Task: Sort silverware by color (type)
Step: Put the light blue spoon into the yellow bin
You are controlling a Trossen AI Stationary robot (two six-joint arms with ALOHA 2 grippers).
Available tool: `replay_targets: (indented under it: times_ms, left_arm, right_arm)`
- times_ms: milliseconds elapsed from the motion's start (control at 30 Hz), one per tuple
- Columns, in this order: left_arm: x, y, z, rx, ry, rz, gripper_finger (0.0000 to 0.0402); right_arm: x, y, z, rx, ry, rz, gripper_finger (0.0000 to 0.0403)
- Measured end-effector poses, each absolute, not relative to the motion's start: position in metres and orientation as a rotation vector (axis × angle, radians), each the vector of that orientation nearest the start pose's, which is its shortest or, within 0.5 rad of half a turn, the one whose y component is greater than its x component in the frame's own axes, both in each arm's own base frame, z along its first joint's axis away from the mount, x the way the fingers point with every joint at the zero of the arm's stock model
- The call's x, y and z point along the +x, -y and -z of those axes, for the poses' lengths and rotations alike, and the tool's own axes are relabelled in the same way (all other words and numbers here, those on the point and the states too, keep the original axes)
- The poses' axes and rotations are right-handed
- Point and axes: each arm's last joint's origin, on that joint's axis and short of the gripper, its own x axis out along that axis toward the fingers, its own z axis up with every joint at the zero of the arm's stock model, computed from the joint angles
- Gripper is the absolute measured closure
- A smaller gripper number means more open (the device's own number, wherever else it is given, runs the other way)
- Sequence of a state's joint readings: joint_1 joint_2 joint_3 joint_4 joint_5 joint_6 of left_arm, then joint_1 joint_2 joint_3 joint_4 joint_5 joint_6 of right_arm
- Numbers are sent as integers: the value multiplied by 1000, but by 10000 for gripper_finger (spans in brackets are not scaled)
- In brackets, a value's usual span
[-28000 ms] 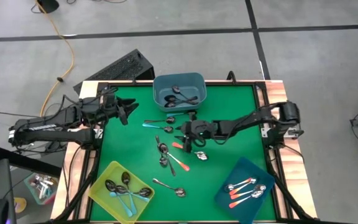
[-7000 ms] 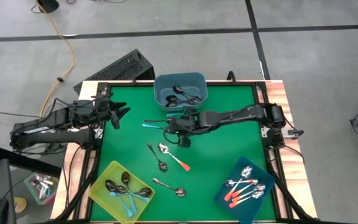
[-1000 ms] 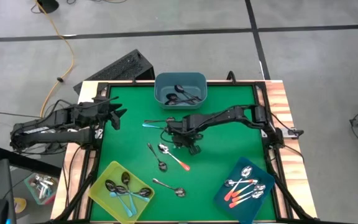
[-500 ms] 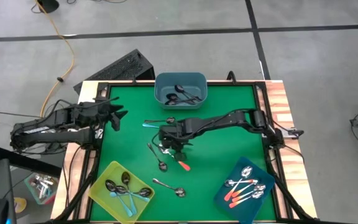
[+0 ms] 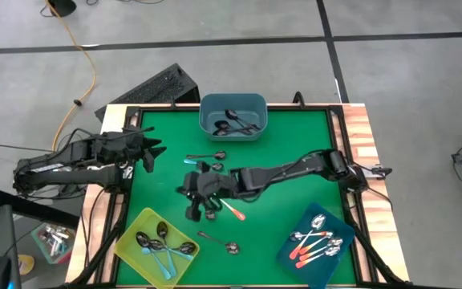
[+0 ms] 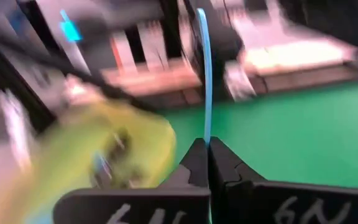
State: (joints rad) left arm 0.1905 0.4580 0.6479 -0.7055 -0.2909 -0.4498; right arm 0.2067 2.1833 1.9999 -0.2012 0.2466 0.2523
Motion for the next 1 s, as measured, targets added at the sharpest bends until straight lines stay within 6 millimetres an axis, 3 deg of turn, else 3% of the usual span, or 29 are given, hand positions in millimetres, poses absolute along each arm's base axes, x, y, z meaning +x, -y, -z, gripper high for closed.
replay_targets:
  times_ms: [200,467,567,667,1000]
  left_arm:
    - [92,-26,-278,-407,-407,-572,232]
    - [93,-25,-278,-399,-419,-532,232]
    - [93,-25,-278,-395,-420,-532,232]
    - [93,-25,-278,-368,-427,-525,232]
    - [93,-25,-278,-358,-433,-522,232]
  right_arm:
    - [505,-126,-304,200,-214,91,403]
    - [503,-142,-319,268,-53,87,403]
    - [510,-148,-311,299,8,76,403]
    - [519,-155,-288,349,29,59,403]
    - [534,-165,-242,480,-28,-41,403]
